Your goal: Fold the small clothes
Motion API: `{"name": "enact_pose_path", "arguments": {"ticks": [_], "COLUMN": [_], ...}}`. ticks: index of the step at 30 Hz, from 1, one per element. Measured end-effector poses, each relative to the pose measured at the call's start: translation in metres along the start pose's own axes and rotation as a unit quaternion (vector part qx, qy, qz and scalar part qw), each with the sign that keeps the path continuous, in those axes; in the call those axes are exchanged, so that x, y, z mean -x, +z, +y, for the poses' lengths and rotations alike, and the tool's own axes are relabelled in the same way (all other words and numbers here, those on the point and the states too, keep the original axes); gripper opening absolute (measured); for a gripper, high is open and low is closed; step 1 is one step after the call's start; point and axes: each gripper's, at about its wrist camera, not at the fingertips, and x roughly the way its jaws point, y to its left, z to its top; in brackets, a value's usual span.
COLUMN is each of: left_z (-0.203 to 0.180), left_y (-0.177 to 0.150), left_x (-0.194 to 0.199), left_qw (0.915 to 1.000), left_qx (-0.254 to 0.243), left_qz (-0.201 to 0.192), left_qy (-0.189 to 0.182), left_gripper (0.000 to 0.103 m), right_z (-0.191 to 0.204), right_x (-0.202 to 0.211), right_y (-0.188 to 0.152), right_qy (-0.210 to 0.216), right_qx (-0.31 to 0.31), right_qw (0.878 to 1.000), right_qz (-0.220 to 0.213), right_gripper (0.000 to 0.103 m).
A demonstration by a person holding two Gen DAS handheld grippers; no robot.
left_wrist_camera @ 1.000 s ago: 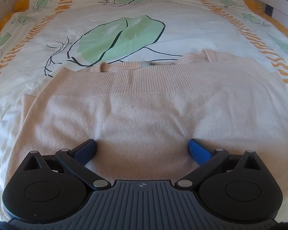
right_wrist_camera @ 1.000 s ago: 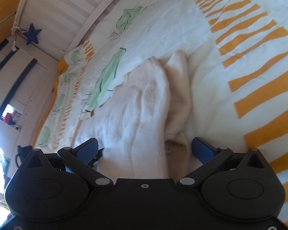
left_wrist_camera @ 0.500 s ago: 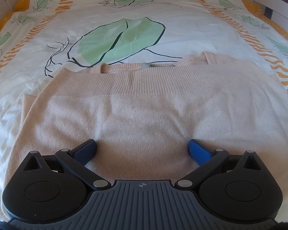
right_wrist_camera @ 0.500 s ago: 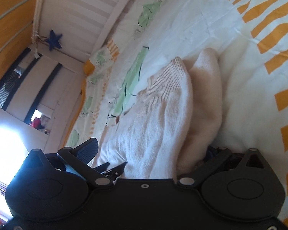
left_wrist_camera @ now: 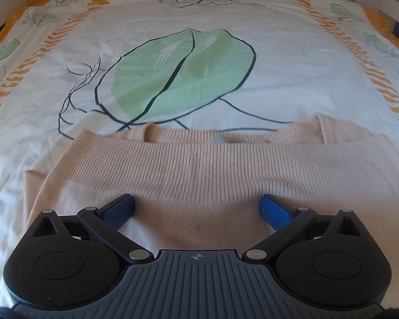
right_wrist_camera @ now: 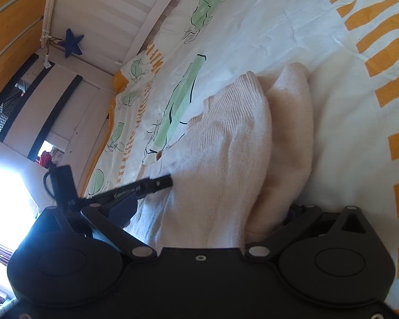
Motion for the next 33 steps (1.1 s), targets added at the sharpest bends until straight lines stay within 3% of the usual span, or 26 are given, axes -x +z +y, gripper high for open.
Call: {"name": "enact_pose_path", "arguments": {"ticks": [8,11,16,20,26,31,33], "left_z": [0.001,0.007,0.023,0.024,0.008,0.003,0.004], "left_y": [0.013,0.018,0.020,0.006,-0.041,-0.077,-0.087], "left_x": [-0.003,0.016,0.036,0.052,0.075,0.082,0.072], "left_qw": [1.0000,0.9999,0.9983,0.9978,0.9986,0.9978,0.9978], "left_qx": [-0.002,0.007,0.047,0.050,-0.016,-0.049,-0.054], "left_qz": [0.008,-0.013,-0.034,-0.037,-0.038,-0.032,-0.007], "left_qy": [0.005,0.004,0.002,-0.021,-0.032,-0.031,-0.037], "left_gripper": [0.101,0.092,0.092,0.092,0.092,0.092,0.092], "right_z": [-0.002,-0.003,-0.002,-0.003,-0.006,-0.009,-0.013], "right_x": [-0.001,0.000,0.000,0.001,0.002,0.004,0.007], "right_y": [0.002,0.001,0.000,0.001,0.002,0.003,0.002], "right_qy": [0.004,0.006,0.003,0.005,0.008,0.000,-0.003], "right_qx": [0.002,0.001,0.006,0.005,0.004,0.009,0.002], "right_qw": [1.000,1.000,1.000,1.000,1.000,1.000,1.000], "right_qz": [0.002,0.001,0.001,0.001,0.001,-0.003,-0.009], "right_gripper": [0.102,0.102,0.102,0.101,0.098,0.084,0.071]}}
